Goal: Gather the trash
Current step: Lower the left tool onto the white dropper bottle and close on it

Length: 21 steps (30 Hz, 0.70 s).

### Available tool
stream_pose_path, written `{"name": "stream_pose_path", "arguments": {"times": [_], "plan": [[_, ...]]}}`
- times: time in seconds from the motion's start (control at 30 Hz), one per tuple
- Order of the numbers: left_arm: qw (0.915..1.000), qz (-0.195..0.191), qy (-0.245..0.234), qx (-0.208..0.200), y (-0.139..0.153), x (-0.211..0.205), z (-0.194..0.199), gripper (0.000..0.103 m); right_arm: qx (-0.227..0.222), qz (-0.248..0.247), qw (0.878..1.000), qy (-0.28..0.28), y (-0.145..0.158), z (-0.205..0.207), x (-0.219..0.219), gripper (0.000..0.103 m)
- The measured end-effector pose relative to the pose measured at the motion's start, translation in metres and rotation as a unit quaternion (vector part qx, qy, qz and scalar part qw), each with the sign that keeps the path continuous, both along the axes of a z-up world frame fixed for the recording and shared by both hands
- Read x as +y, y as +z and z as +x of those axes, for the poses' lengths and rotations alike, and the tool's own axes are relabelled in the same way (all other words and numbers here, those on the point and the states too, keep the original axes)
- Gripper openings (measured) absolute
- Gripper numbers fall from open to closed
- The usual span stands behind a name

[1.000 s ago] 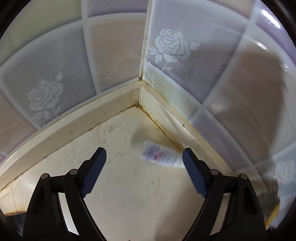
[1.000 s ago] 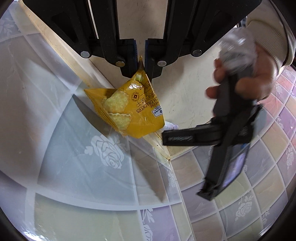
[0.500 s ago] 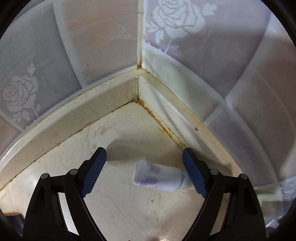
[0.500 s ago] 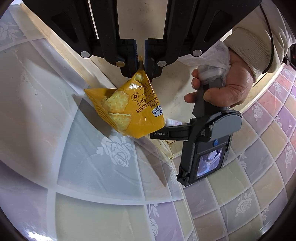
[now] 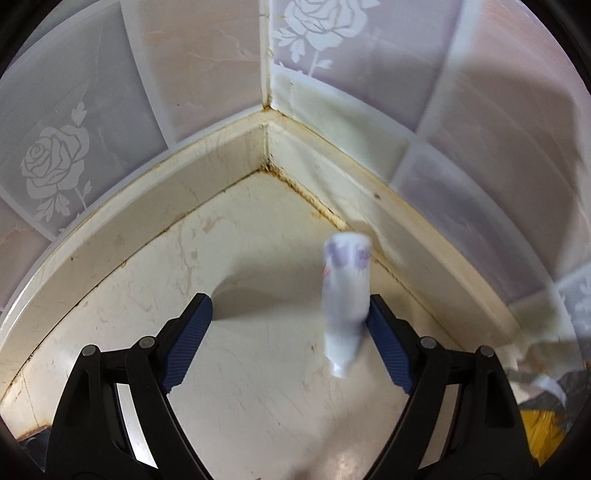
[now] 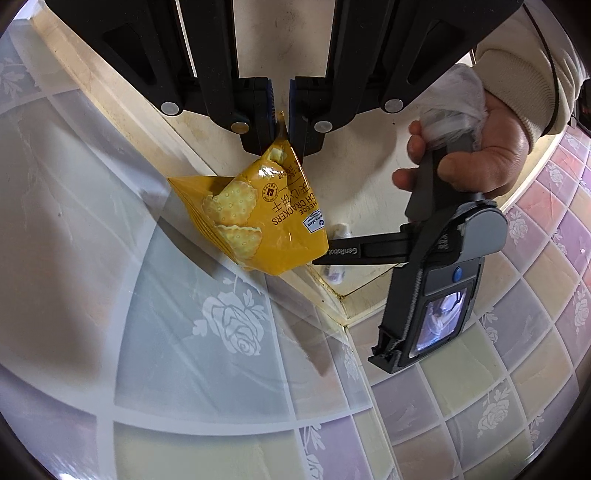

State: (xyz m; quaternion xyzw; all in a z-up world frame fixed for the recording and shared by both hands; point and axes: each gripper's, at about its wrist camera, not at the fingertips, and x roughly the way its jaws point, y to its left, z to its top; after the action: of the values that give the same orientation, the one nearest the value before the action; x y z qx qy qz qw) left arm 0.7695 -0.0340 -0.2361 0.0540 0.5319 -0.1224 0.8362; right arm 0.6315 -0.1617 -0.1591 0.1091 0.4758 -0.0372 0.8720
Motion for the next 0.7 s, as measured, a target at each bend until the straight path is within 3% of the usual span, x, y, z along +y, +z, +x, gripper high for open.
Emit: {"name": "stream_pose_path", "arguments": {"times": [0.27, 0.47, 0.7], "plan": [[0.9998, 0.005, -0.021, 0.004, -0.008, -0.004, 0.003, 0.081, 0.002, 0.004, 1.000, -0.004, -0.001, -0.009, 0.000, 0.005], [0.9999, 0.003, -0.015, -0.001, -0.003, -0.009, -0.006, 0.058, 0.002, 0.003, 1.000, -0.003, 0.003, -0.014, 0.002, 0.005], [0.9995, 0.011, -0.027, -0.009, -0.002, -0.016, -0.005, 0.057, -0.001, 0.000, 1.000, -0.008, 0.008, -0.020, 0.002, 0.005]]}}
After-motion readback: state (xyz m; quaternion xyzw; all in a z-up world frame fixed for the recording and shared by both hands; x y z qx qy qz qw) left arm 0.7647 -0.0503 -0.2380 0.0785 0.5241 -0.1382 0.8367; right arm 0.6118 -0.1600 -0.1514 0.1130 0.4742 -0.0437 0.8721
